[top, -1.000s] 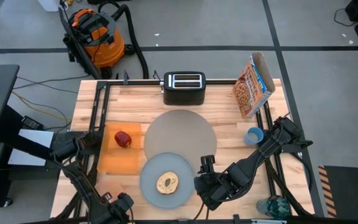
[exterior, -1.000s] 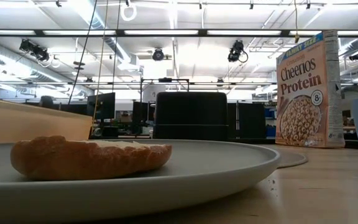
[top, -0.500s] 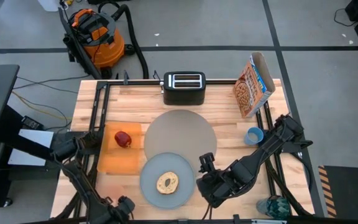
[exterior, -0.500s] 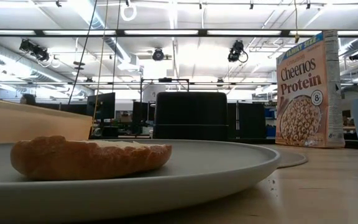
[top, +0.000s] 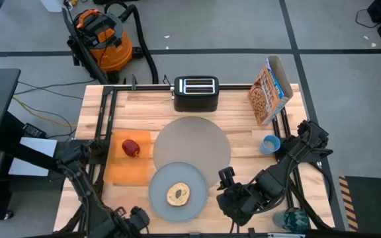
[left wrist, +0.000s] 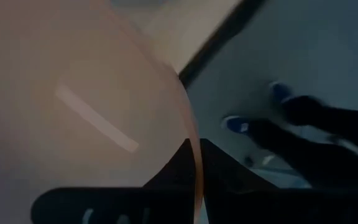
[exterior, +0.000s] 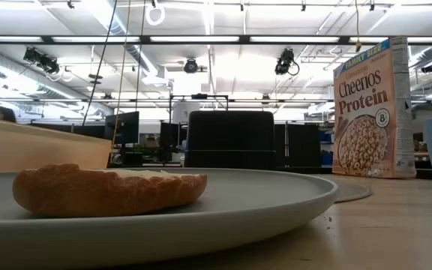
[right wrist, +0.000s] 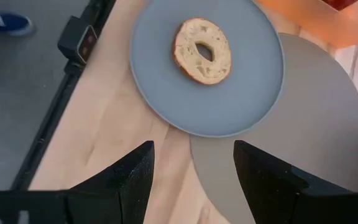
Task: Arrange a breakfast setting
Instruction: Put the peach bowl onto the top right gray placemat, then put the apple on the top left of the gray placemat
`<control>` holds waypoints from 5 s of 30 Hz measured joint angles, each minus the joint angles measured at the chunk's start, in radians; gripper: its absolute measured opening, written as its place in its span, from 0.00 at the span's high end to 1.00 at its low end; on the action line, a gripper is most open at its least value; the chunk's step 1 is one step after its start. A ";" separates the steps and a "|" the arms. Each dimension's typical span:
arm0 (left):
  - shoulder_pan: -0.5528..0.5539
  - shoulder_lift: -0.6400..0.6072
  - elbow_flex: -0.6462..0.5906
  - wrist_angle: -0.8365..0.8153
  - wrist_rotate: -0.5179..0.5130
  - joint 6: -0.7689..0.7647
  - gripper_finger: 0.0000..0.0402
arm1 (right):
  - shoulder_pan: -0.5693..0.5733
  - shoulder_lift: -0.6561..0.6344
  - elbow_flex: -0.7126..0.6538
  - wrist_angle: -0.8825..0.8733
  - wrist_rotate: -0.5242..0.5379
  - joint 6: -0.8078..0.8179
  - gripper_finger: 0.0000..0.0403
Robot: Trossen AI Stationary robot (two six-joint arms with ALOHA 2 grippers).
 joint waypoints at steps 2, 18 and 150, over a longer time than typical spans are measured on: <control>0.027 0.000 0.035 -0.004 -0.061 0.084 0.96 | 0.008 0.000 0.000 0.001 -0.014 0.024 0.44; 0.578 0.020 0.051 -0.007 -0.081 1.022 0.96 | 0.071 0.000 0.000 -0.065 -0.143 0.434 0.44; 0.715 -0.533 -1.221 0.357 -0.157 1.919 0.68 | -0.076 0.001 0.000 0.301 0.033 0.623 0.41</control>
